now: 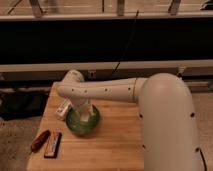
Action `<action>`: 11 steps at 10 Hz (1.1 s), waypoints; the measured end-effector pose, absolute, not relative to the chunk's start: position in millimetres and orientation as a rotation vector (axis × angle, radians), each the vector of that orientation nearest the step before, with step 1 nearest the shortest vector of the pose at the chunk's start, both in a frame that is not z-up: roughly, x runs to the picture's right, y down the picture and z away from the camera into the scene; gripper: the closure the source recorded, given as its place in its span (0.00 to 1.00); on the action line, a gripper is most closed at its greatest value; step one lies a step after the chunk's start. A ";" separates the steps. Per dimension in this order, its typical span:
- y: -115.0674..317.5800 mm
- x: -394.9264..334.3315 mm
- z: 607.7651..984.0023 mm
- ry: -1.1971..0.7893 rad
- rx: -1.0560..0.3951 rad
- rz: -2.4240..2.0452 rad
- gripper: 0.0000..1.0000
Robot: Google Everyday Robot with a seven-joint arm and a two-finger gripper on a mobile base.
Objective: Place the white sponge in the ceramic bowl
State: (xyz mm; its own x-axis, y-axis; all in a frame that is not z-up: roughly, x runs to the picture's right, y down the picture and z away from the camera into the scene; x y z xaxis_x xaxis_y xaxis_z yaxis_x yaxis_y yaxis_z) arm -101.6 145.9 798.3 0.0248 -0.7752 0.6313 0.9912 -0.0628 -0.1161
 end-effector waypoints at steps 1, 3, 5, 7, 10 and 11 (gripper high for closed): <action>146.7 -105.4 797.2 -0.450 -0.631 -1.524 1.00; 148.8 -114.5 794.5 -0.491 -0.592 -1.529 0.86; 150.1 -122.2 792.9 -0.521 -0.563 -1.531 0.67; 149.9 -129.0 793.2 -0.543 -0.542 -1.528 0.47; 148.4 -133.5 797.1 -0.564 -0.527 -1.522 0.22; 147.5 -134.1 799.8 -0.570 -0.525 -1.520 0.20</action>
